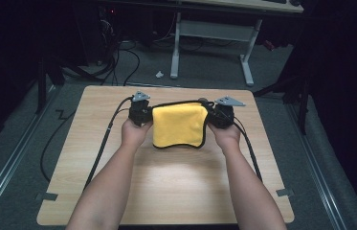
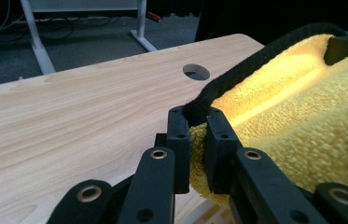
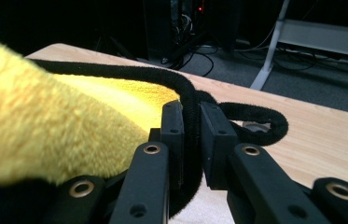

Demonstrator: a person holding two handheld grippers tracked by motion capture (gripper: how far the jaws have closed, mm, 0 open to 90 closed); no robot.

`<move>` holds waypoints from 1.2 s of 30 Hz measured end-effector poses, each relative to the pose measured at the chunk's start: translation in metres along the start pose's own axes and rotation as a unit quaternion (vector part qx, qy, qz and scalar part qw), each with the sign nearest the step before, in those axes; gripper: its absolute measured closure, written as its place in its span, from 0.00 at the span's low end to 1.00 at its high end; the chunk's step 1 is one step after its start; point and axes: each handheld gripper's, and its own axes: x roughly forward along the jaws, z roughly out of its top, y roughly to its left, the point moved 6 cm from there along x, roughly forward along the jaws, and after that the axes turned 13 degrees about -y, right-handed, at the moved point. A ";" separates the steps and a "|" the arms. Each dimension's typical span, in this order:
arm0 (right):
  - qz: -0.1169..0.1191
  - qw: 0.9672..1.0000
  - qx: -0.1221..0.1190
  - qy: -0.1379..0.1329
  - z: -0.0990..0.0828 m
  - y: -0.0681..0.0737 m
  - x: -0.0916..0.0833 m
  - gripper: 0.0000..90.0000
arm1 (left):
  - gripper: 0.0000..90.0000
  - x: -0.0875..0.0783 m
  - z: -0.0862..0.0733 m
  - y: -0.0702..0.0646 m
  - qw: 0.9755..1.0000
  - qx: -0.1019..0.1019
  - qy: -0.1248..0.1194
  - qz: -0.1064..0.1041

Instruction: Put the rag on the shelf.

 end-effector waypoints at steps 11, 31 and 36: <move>0.007 1.000 0.009 0.010 -0.011 0.002 0.001 0.89 | 0.91 -0.001 -0.009 0.004 1.000 -0.014 0.012 -0.002; -0.015 1.000 0.016 0.004 0.001 -0.015 -0.004 0.81 | 0.82 -0.013 0.003 0.017 0.999 -0.021 -0.003 0.036; -0.016 1.000 0.016 0.002 0.002 -0.016 -0.005 0.81 | 0.83 -0.015 0.006 0.018 0.999 -0.013 -0.005 0.043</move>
